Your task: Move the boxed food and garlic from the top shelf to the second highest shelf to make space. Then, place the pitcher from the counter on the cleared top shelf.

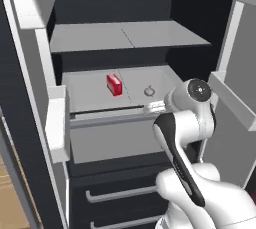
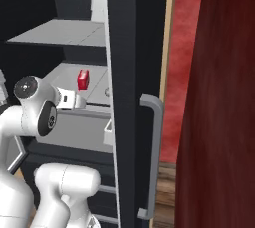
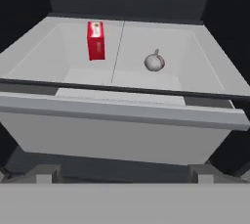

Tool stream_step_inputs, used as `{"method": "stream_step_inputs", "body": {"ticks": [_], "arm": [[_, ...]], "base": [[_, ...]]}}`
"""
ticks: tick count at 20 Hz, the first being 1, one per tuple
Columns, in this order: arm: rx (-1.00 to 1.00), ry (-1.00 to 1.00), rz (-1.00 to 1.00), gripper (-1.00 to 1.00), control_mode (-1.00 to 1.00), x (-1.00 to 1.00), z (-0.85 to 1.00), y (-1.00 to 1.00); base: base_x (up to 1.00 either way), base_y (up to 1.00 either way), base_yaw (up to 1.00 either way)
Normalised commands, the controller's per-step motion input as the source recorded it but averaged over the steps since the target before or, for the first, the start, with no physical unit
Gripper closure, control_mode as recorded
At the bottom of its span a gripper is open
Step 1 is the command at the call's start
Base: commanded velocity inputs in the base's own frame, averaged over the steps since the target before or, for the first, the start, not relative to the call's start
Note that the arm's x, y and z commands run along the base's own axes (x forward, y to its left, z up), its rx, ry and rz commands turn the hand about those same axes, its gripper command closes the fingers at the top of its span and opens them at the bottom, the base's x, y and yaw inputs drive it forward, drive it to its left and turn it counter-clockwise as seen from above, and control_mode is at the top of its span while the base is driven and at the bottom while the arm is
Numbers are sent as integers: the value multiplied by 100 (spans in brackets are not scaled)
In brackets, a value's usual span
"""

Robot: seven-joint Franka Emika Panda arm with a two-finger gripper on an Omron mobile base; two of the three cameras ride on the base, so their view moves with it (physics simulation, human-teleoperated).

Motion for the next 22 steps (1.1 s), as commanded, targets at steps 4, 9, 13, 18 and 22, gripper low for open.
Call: {"method": "stream_step_inputs", "body": {"ticks": [4, 9, 13, 18, 22], "arm": [[0, 0, 0, -100, 100, 0, 0, 0], [0, 0, 0, -100, 100, 0, 0, 0], [0, 0, 0, -100, 100, 0, 0, 0], [0, 0, 0, -100, 100, 0, 0, 0], [0, 0, 0, -100, 100, 0, 0, 0]], "base": [[-84, 19, 10], [-78, 31, 22], [-52, 29, 40], [-41, 26, 49], [-33, 41, 51]]}}
